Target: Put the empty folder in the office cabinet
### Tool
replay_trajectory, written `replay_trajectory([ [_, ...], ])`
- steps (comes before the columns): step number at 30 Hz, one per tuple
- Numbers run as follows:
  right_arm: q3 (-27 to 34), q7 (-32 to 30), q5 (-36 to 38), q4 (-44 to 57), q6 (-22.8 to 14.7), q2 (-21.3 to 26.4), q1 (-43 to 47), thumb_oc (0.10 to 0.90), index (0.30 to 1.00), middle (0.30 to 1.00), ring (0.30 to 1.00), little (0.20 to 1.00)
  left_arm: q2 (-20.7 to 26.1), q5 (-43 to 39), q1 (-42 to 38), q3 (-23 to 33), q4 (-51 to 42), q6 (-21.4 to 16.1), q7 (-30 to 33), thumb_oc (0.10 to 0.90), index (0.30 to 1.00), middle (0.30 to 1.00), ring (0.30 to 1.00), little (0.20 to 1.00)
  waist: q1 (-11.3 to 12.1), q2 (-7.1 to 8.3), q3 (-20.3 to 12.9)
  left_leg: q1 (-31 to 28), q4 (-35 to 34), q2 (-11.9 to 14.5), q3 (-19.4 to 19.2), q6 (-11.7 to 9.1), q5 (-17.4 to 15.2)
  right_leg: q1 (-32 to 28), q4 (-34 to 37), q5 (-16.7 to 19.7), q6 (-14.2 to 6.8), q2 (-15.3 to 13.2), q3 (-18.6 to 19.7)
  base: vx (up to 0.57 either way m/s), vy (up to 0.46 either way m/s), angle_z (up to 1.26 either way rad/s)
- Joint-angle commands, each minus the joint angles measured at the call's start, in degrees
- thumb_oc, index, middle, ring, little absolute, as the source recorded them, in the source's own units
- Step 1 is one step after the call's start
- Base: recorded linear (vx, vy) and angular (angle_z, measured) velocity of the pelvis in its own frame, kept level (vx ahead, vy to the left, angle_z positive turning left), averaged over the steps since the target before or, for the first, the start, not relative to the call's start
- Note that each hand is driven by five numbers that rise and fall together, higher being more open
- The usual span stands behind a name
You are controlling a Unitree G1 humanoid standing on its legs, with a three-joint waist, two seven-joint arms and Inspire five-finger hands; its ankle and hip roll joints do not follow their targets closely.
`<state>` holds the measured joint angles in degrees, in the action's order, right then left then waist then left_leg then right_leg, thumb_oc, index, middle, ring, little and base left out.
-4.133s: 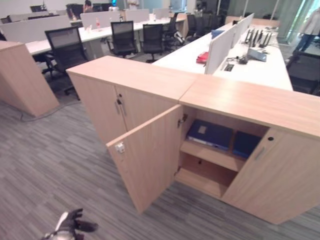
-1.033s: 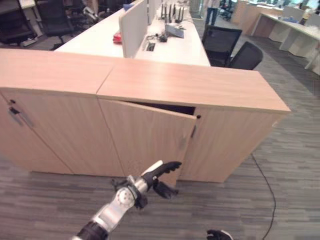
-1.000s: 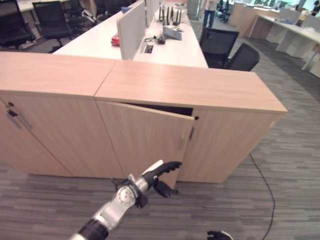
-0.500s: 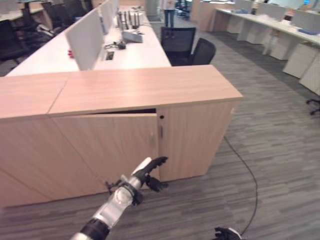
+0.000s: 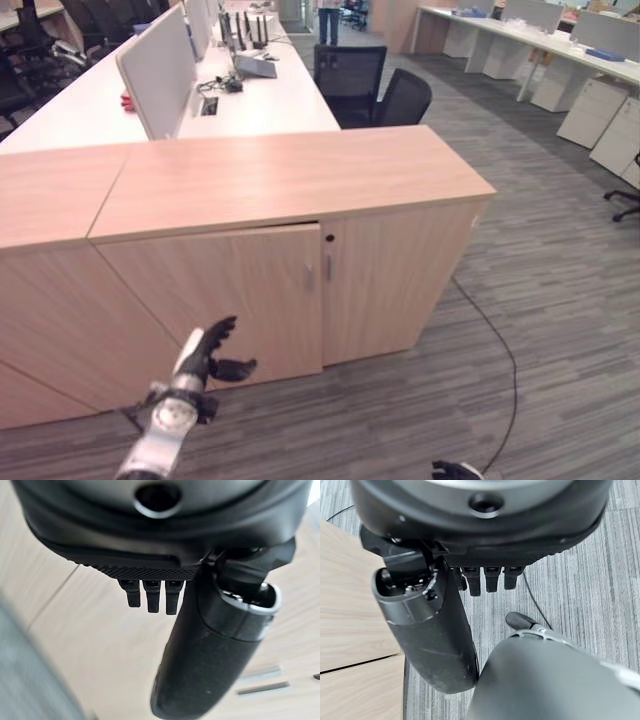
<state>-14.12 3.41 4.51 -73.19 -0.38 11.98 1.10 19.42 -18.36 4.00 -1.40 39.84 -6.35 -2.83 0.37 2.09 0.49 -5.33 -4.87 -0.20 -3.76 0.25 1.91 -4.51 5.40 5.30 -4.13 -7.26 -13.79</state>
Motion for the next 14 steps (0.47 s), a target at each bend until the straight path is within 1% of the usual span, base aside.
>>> replay_trajectory([
  [1,-1.94,0.12,-1.08,-4.53,0.73,1.49,-0.44,0.800,0.900,0.900,0.900,0.900,-2.05,-10.27,-2.80,-1.98,4.03,-1.46,-3.03,0.800,0.900,0.900,0.900,0.900,1.59,2.24,-1.30,1.47,-0.13,1.32,4.72,-2.46,-4.27,0.48,-0.40,-3.33,-2.95,0.40,-4.92,0.01,0.041,0.22],
  [2,-2.10,0.04,-1.24,-4.81,0.72,1.58,-0.27,0.800,0.900,0.900,0.900,0.900,-2.84,-8.31,-2.46,-2.30,8.41,-1.36,-2.44,0.800,0.900,0.900,0.900,0.900,1.96,2.56,-1.20,1.68,-0.13,1.33,4.99,-2.43,-4.16,0.61,-0.40,-3.31,-2.93,0.36,-5.05,-0.01,0.012,0.23],
  [3,-2.09,0.04,-1.24,-4.82,0.71,1.59,-0.25,0.800,0.900,0.900,0.900,0.900,-2.87,-8.30,-2.54,-2.31,8.52,-1.44,-2.45,0.800,0.900,0.900,0.900,0.900,1.95,2.54,-1.20,1.70,-0.13,1.33,5.00,-2.44,-4.17,0.62,-0.40,-3.32,-2.93,0.36,-5.06,-0.01,0.007,0.14],
  [5,-1.83,-0.63,-0.60,-5.33,0.63,1.21,0.06,0.800,0.900,0.900,0.900,0.900,-4.65,-6.96,-1.99,-0.60,17.05,-1.11,-0.96,0.800,0.900,0.900,0.900,0.900,2.83,3.04,-0.99,2.15,-0.13,1.29,5.65,-2.42,-4.02,0.88,-0.40,-3.38,-2.97,0.29,-5.49,-0.01,-0.005,0.25],
  [6,-1.04,-1.16,0.78,-5.68,0.41,1.08,0.39,0.800,0.900,0.900,0.900,0.900,-6.42,-9.51,-0.92,4.21,24.19,-0.67,0.64,0.800,0.900,0.900,0.900,0.900,3.97,3.56,-0.64,2.18,-0.13,1.33,6.36,-2.41,-4.05,0.74,-0.40,-3.63,-2.90,0.44,-5.86,0.00,-0.015,0.34],
  [7,-1.03,-1.16,0.78,-5.69,0.41,1.06,0.42,0.800,0.900,0.900,0.900,0.900,-6.40,-9.51,-0.97,4.21,24.21,-0.68,0.63,0.800,0.900,0.900,0.900,0.900,3.84,3.65,-0.77,2.43,-0.13,1.21,6.46,-2.36,-3.88,0.95,-0.40,-3.55,-2.93,0.32,-5.96,0.00,-0.018,0.27],
  [8,-0.72,-1.09,1.48,-5.69,0.39,0.89,0.62,0.800,0.900,0.900,0.900,0.900,-6.61,-11.04,-0.66,7.18,27.69,-0.20,1.06,0.800,0.900,0.900,0.900,0.900,4.36,3.98,-0.64,2.74,-0.13,1.19,6.71,-2.37,-3.71,1.05,-0.40,-3.61,-2.92,0.29,-6.09,-0.01,-0.014,0.07],
  [9,-0.66,-0.89,1.76,-5.67,0.49,1.12,0.66,0.800,0.900,0.900,0.900,0.900,-5.85,-11.53,-0.18,9.88,31.06,0.26,1.83,0.800,0.900,0.900,0.900,0.900,4.84,4.20,-0.60,2.97,-0.13,1.19,6.97,-2.43,-3.56,1.15,-0.40,-3.60,-2.94,0.24,-6.40,-0.01,-0.014,0.09],
  [10,-0.81,-0.83,1.71,-5.64,0.44,1.23,0.51,0.800,0.900,0.900,0.900,0.900,-4.98,-10.89,0.29,11.05,33.41,0.47,2.32,0.800,0.900,0.900,0.900,0.900,5.05,4.30,-0.70,3.12,-0.13,1.13,7.17,-2.45,-3.48,1.22,-0.40,-3.58,-2.92,0.24,-6.50,0.00,0.000,0.08],
  [12,-1.60,-0.62,1.02,-5.27,0.38,1.29,-0.10,0.800,0.900,0.900,0.900,0.900,-3.43,-6.43,1.49,11.43,37.41,1.66,1.71,0.800,0.900,0.900,0.900,0.900,5.21,4.37,-0.96,3.49,-0.13,1.10,7.30,-2.45,-3.41,1.37,-0.40,-3.59,-2.93,0.20,-6.66,0.00,0.022,0.04],
  [13,-2.18,-0.71,0.51,-4.86,0.39,1.61,-0.48,0.800,0.900,0.900,0.900,0.900,-2.58,-1.45,2.42,9.35,38.18,1.92,1.19,0.800,0.900,0.900,0.900,0.900,5.19,4.24,-1.18,3.82,-0.13,1.07,7.36,-2.46,-3.28,1.57,-0.40,-3.50,-2.98,0.11,-6.68,0.00,0.000,0.00],
  [14,-2.18,-0.71,0.51,-4.86,0.39,1.61,-0.48,0.800,0.900,0.900,0.900,0.900,-2.58,-1.45,2.43,9.35,38.18,1.92,1.19,0.800,0.900,0.900,0.900,0.900,5.19,4.24,-1.19,3.83,-0.13,1.07,7.36,-2.46,-3.28,1.59,-0.40,-3.50,-2.98,0.11,-6.68,0.00,0.000,0.00],
])
